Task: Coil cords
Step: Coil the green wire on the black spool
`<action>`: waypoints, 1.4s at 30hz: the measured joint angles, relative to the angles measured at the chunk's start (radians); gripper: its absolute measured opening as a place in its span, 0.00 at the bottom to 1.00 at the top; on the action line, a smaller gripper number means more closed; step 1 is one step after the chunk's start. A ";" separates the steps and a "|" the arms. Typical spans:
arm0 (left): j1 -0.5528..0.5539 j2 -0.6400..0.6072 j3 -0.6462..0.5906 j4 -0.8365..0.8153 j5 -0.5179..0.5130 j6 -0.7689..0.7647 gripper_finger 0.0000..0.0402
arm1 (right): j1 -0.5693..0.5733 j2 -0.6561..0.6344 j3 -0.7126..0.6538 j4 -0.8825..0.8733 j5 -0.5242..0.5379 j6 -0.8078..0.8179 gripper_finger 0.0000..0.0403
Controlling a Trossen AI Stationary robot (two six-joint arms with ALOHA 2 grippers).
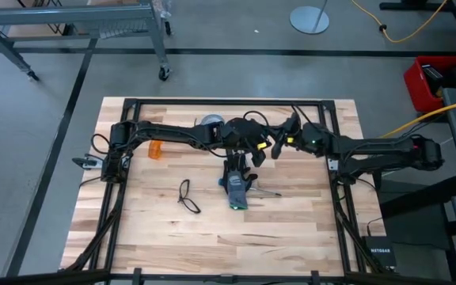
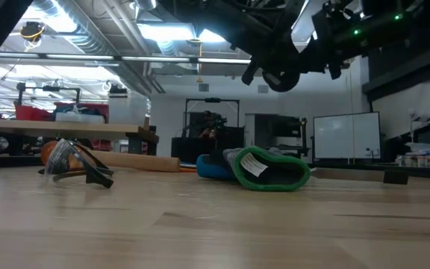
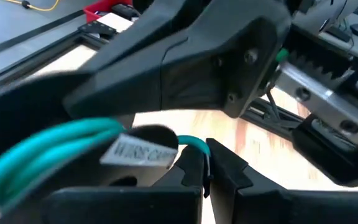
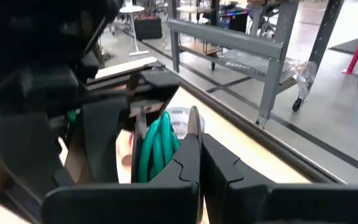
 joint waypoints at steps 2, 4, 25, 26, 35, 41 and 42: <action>0.000 0.000 0.000 -0.001 0.001 0.000 0.00 | 0.000 0.000 0.000 -0.023 -0.016 0.001 0.00; 0.000 0.000 0.000 -0.001 0.001 0.001 0.00 | 0.000 -0.002 0.002 -0.051 -0.023 0.002 0.00; 0.000 0.001 0.000 0.010 0.033 0.006 0.00 | 0.001 -0.113 0.003 -0.291 -0.133 0.025 0.00; 0.000 0.001 0.000 0.012 0.036 0.006 0.00 | 0.001 -0.123 0.003 -0.302 -0.134 0.025 0.00; 0.000 0.001 0.002 0.066 0.063 -0.011 0.00 | 0.001 -0.153 0.003 -0.331 -0.181 0.035 0.00; 0.007 0.001 0.001 0.074 0.071 -0.036 0.00 | 0.000 -0.152 0.003 -0.336 -0.211 0.047 0.00; 0.008 0.001 0.001 0.075 0.072 -0.046 0.00 | 0.000 -0.152 0.002 -0.336 -0.215 0.047 0.00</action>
